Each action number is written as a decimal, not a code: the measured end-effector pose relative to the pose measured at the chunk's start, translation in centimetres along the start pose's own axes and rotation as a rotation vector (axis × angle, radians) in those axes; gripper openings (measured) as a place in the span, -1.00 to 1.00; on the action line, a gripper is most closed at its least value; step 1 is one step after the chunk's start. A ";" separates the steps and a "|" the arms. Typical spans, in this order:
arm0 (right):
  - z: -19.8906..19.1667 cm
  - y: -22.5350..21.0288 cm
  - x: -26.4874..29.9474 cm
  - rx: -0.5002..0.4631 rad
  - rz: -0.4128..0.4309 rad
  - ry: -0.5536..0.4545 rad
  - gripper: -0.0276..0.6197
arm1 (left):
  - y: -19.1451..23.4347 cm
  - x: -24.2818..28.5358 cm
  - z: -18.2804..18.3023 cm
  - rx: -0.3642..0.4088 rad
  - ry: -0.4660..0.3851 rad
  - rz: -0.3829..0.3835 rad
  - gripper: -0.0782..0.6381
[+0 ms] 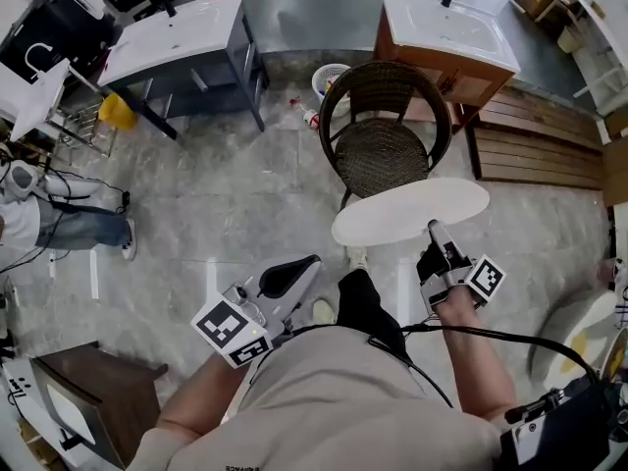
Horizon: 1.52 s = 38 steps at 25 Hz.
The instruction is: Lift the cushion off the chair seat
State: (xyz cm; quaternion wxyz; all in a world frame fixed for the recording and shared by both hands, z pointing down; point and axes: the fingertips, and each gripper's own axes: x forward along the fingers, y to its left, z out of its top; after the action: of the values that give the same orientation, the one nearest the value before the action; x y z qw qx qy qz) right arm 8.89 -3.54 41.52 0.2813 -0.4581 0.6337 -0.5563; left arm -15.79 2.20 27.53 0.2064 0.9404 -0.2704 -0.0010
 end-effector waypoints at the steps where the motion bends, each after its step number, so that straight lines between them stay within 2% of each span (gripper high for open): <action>1: -0.4 0.8 -0.9 -0.001 0.007 -0.006 -0.84 | -0.4 -0.4 -0.1 0.002 0.000 -0.002 -0.76; 6: -2.5 3.1 -5.6 0.004 0.019 -0.024 -0.84 | -2.0 -1.9 -1.5 0.004 0.032 -0.009 -0.76; 16: -5.2 4.5 -12.2 0.003 0.008 -0.014 -0.84 | -4.8 -3.0 -2.8 -0.002 0.049 -0.028 -0.76; 25: -6.5 4.7 -14.1 0.001 0.018 0.004 -0.84 | -6.3 -4.1 -3.8 -0.017 0.048 -0.015 -0.76; 38: -7.5 4.8 -14.2 -0.012 0.034 0.025 -0.84 | -6.3 -5.4 -4.8 -0.031 0.037 0.011 -0.76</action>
State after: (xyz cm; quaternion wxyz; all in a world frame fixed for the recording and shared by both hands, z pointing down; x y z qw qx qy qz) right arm 7.11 12.30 36.42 0.2800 -0.4420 0.6483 -0.5531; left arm -16.63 11.65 28.86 0.2260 0.9355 -0.2714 0.0133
